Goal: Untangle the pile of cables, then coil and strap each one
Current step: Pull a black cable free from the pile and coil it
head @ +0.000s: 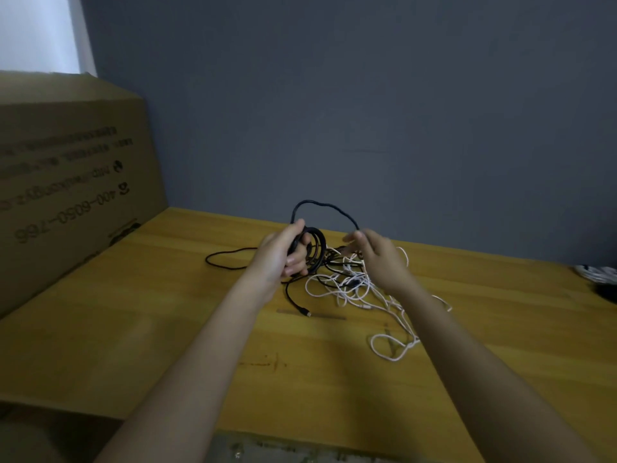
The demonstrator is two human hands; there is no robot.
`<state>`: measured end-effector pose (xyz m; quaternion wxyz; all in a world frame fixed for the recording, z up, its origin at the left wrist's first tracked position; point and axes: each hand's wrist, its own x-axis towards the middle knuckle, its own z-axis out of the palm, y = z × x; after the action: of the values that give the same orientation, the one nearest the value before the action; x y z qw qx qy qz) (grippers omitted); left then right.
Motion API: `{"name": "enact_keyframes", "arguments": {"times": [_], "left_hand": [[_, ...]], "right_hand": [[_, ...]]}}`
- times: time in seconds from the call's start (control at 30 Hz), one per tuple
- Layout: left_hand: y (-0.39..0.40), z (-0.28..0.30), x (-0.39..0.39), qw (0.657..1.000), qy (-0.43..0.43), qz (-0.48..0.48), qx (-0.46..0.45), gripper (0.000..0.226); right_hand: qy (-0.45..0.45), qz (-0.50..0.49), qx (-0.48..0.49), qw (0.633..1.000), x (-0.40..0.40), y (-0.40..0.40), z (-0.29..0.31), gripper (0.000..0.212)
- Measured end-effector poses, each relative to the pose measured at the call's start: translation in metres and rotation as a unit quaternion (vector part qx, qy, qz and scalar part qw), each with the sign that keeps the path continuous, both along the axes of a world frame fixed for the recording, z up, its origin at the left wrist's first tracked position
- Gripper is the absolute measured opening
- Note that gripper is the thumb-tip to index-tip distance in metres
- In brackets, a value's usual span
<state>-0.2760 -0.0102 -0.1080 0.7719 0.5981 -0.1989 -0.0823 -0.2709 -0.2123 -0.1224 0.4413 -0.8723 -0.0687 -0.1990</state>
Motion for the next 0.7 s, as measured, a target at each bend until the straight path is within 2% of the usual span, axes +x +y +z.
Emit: {"name": "enact_keyframes", "arguments": {"times": [0.07,0.1,0.17,0.23,0.3,0.33,0.4,0.47,0.5,0.53,0.57,0.63,0.7], "left_hand": [[0.001,0.008,-0.011,1.0,0.003,-0.024,-0.017,0.039],[0.002,0.012,-0.015,0.999,0.002,-0.032,-0.031,0.039],[0.001,0.021,-0.024,0.998,-0.001,-0.025,-0.066,0.041],[-0.003,0.028,-0.029,0.994,-0.01,-0.006,-0.105,0.042],[-0.012,0.028,-0.03,0.992,-0.026,0.002,-0.127,0.038],[-0.016,0.025,-0.032,0.994,-0.044,0.016,-0.103,0.037],[-0.022,0.015,-0.028,0.988,-0.121,0.088,0.048,0.045],[-0.024,0.002,-0.028,0.948,-0.188,0.109,0.235,0.065],[-0.024,-0.004,-0.028,0.923,-0.195,0.097,0.318,0.08],[-0.024,-0.01,-0.026,0.895,-0.198,0.089,0.389,0.085],[-0.023,-0.016,-0.025,0.865,-0.209,0.084,0.449,0.08],[-0.026,-0.027,-0.026,0.806,-0.249,0.073,0.532,0.059],[-0.03,-0.03,-0.029,0.775,-0.262,0.046,0.574,0.053]], "right_hand": [[-0.068,-0.031,0.038,0.996,-0.009,0.003,0.008,0.025],[-0.091,-0.054,0.02,0.994,-0.012,0.002,0.011,0.024],[-0.083,-0.086,-0.124,0.985,-0.019,0.003,0.009,0.024],[-0.029,-0.052,-0.289,0.956,-0.03,0.012,-0.006,0.026],[0.007,0.007,-0.373,0.928,-0.046,0.026,-0.027,0.031],[0.007,0.034,-0.398,0.917,-0.057,0.031,-0.034,0.035],[-0.003,0.076,-0.405,0.911,-0.074,0.036,-0.042,0.034],[0.006,0.1,-0.329,0.939,-0.089,0.035,-0.042,0.022],[0.013,0.109,-0.285,0.952,-0.094,0.033,-0.041,0.014],[0.016,0.116,-0.254,0.96,-0.098,0.032,-0.039,0.007],[0.015,0.117,-0.239,0.964,-0.101,0.029,-0.038,0.008],[-0.006,0.095,-0.274,0.957,-0.101,0.02,-0.034,0.009],[-0.05,0.035,-0.324,0.944,-0.096,0.006,-0.027,0.011]]}}
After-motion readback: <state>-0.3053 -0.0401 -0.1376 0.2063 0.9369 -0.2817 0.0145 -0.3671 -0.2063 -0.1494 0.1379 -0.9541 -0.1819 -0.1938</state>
